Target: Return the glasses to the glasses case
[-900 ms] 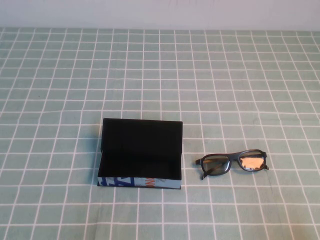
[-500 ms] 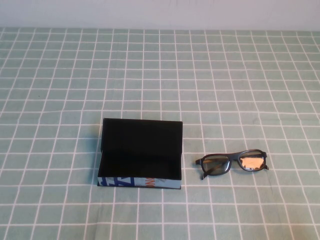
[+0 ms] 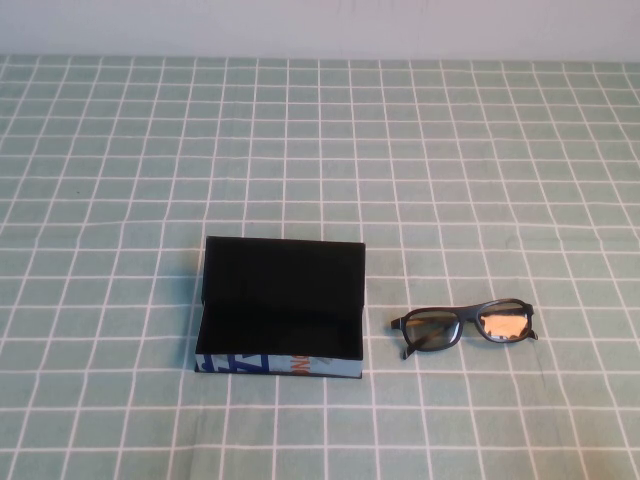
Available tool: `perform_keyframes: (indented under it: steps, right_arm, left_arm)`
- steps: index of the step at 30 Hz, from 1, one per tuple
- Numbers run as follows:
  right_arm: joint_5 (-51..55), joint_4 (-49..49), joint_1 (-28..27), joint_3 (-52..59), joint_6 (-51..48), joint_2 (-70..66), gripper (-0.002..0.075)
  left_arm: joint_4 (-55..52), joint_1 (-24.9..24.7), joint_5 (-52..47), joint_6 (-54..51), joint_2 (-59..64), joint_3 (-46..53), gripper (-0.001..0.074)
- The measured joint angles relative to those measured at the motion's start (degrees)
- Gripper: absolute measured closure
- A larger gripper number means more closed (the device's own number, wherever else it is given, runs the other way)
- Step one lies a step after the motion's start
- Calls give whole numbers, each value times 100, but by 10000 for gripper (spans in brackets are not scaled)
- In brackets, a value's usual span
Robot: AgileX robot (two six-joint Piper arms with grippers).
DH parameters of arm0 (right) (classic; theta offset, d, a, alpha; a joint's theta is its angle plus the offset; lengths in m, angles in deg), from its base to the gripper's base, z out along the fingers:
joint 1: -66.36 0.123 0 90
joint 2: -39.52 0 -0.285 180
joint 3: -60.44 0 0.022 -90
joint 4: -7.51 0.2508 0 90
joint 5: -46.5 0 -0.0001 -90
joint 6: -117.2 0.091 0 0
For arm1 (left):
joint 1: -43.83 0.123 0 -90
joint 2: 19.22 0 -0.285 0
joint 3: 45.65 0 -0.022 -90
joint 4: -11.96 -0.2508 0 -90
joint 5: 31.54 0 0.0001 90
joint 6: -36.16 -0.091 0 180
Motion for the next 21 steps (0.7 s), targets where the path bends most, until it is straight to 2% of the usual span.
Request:
perform_keyframes:
  steps: [6, 12, 17, 21]
  right_arm:
    - [-201, 0, 0, 36, 0, 0, 739]
    - [-1258, 0, 0, 51, 0, 0, 739]
    - [-3035, 0, 0, 51, 0, 0, 739]
    - [-4446, 0, 0, 51, 0, 0, 739]
  left_arm:
    - [-76, 0, 59, 0, 0, 0, 735]
    - [-89, 0, 569, 0, 0, 14, 735]
    - [-89, 0, 1897, 0, 0, 18, 735]
    - [-114, 0, 3652, 0, 0, 18, 735]
